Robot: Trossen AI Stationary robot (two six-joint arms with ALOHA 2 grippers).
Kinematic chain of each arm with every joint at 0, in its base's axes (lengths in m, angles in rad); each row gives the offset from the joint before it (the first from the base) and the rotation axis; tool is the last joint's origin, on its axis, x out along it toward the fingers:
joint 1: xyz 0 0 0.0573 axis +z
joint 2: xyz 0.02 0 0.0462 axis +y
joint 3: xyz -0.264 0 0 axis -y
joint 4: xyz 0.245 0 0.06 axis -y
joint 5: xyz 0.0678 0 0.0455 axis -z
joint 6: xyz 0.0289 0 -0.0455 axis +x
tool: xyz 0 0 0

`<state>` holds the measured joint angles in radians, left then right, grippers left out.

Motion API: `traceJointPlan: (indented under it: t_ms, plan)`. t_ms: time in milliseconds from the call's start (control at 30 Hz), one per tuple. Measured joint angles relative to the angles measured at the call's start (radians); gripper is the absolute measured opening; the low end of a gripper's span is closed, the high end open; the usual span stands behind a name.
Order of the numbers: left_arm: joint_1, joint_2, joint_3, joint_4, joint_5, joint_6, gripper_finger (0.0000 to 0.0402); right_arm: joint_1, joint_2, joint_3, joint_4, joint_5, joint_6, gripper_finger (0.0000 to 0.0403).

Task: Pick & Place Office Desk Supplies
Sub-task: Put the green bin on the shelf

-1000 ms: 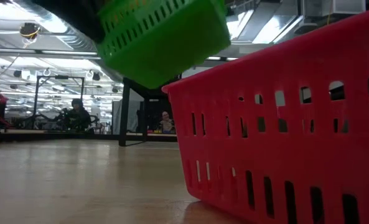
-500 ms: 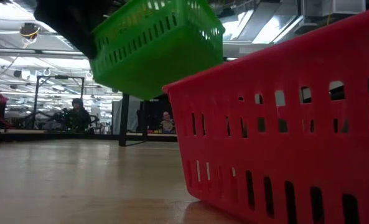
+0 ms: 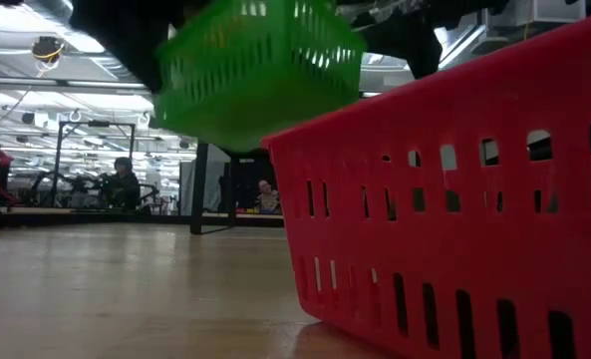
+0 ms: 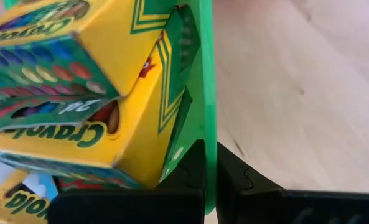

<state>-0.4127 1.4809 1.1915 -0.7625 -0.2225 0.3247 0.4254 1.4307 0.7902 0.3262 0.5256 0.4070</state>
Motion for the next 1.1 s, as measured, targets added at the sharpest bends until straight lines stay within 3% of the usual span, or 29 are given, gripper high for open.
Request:
traceJointPlan:
  t_ms: [233,467,800,1100]
  plan:
    - [-0.008,0.082,0.001,-0.053,-0.07,-0.019,0.0003,-0.047,0.0,0.0,-0.023,-0.174,0.187,0.026]
    - [-0.02,0.157,0.023,-0.082,-0.098,-0.006,0.0003,-0.048,0.002,0.001,-0.288,-0.186,0.398,0.026]
    - [-0.017,0.293,0.265,-0.191,-0.111,0.09,0.0003,-0.056,0.005,0.001,-0.329,-0.199,0.45,0.026]
    - [-0.011,0.42,0.469,-0.43,-0.189,0.102,0.0003,-0.054,0.005,0.001,-0.357,-0.265,0.476,0.026]
